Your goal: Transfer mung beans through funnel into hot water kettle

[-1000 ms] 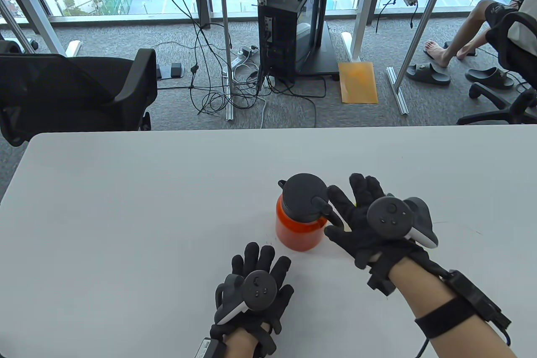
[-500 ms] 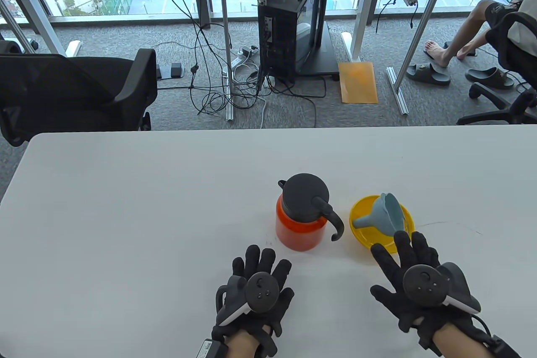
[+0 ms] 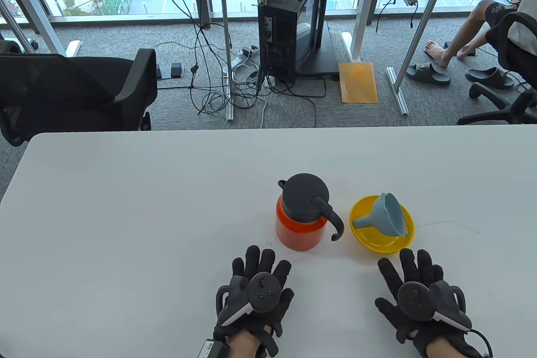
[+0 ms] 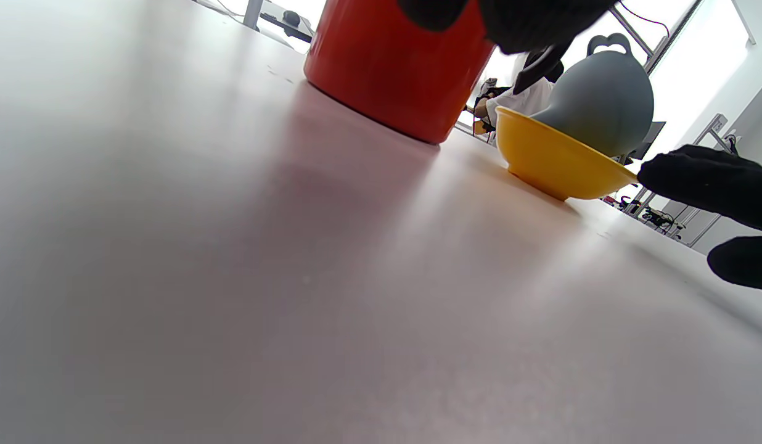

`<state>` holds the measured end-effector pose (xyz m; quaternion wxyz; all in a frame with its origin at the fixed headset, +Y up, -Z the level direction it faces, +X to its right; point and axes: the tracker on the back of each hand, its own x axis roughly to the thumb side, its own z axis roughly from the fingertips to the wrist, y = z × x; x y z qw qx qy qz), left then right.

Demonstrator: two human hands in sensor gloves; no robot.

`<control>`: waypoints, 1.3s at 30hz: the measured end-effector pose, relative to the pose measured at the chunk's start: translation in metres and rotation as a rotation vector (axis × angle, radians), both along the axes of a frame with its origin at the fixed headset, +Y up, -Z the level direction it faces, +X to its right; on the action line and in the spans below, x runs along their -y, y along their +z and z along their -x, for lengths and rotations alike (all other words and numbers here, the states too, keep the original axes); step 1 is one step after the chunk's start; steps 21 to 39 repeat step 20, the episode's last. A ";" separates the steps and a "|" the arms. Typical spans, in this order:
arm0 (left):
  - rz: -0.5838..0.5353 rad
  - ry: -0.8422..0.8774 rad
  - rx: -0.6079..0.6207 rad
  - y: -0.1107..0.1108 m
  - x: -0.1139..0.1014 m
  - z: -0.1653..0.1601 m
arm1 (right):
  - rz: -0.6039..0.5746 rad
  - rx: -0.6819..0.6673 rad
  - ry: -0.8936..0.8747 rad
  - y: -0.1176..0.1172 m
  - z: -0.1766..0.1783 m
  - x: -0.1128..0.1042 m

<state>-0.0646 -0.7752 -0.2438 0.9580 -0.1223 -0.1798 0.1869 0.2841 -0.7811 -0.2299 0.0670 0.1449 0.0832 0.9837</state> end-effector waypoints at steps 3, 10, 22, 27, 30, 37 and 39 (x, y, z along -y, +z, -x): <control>0.000 -0.004 0.000 0.000 0.000 -0.002 | -0.030 -0.001 0.003 0.001 -0.001 -0.001; -0.013 -0.008 0.003 0.001 -0.002 -0.005 | -0.034 -0.027 0.045 0.005 0.003 0.000; -0.010 -0.015 0.009 0.002 -0.001 -0.006 | -0.046 -0.040 0.026 0.005 0.003 0.002; -0.010 -0.015 0.009 0.002 -0.001 -0.006 | -0.046 -0.040 0.026 0.005 0.003 0.002; -0.010 -0.015 0.009 0.002 -0.001 -0.006 | -0.046 -0.040 0.026 0.005 0.003 0.002; -0.010 -0.015 0.009 0.002 -0.001 -0.006 | -0.046 -0.040 0.026 0.005 0.003 0.002; -0.010 -0.015 0.009 0.002 -0.001 -0.006 | -0.046 -0.040 0.026 0.005 0.003 0.002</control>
